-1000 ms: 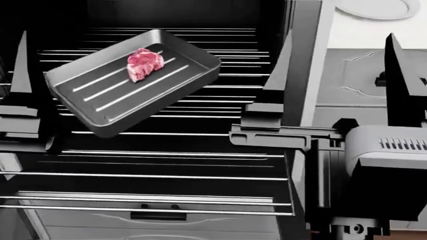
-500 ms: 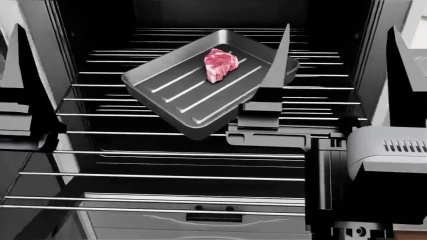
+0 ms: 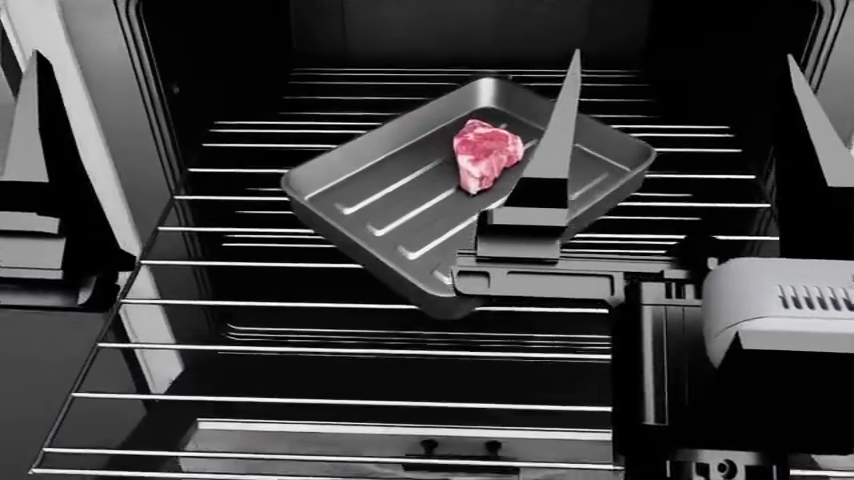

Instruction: Pick the steak from the top rack in the oven and place it on the plate on the counter.

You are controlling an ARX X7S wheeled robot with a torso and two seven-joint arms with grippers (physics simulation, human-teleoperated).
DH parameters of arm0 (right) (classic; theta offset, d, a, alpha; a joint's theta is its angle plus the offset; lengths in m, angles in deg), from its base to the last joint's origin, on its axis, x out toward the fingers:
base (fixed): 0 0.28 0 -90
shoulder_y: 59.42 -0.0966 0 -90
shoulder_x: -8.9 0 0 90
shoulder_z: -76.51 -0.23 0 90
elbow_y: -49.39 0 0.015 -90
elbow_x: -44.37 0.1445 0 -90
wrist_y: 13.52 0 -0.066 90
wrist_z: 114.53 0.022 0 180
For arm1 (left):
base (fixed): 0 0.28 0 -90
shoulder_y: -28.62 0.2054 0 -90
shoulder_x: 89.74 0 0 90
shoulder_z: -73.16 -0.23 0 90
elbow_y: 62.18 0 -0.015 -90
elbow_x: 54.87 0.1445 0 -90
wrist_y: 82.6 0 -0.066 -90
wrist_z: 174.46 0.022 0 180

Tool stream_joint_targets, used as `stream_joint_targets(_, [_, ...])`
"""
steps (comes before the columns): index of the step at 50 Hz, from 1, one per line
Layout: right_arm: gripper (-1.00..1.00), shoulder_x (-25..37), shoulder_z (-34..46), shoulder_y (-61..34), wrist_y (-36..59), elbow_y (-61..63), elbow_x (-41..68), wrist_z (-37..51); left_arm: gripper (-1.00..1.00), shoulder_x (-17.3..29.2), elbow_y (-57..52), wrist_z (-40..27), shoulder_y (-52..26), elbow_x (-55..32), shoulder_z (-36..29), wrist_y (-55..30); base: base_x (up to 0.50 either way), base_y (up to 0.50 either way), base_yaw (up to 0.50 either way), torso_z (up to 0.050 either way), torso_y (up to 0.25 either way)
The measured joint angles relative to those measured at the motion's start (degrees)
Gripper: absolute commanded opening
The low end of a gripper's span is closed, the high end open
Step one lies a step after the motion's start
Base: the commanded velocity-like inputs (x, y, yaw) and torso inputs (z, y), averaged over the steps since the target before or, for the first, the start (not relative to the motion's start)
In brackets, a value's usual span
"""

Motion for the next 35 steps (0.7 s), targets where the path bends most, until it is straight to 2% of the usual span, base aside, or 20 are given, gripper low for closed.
stream_joint_targets(11, [1.0, 0.49, 0.32, 0.23, -0.13, -0.45, 0.49, 0.54, 1.0, 0.47, 0.24, -0.83, 0.14, -0.78, -0.47, 0.51, 0.5, 0.0, 0.0, 0.0, 0.0])
stream_joint_targets(25, [1.0, 0.74, 0.07, 0.42, 0.02, -0.72, 1.6, 1.43, 1.0, 0.99, 0.13, -1.9, 0.09, -1.77, -0.94, 0.64, 0.0, 0.0, 0.0, 0.0, 0.0])
stream_joint_targets(31, [1.0, 1.02, 0.2, 0.29, 0.27, -0.57, 1.92, 1.73, 1.0, 1.17, -0.08, -2.39, 0.0, -2.16, -1.12, 0.54, 0.47, -0.11, 0.0, 0.0, 0.0])
stream_joint_targets(35, [1.0, 1.15, 0.15, 0.16, 0.29, -0.6, 2.2, 1.91, 1.0, 1.31, -0.1, -2.69, -0.06, -2.49, -1.19, 0.54, 0.0, 0.0, 0.0, 0.0, 0.0])
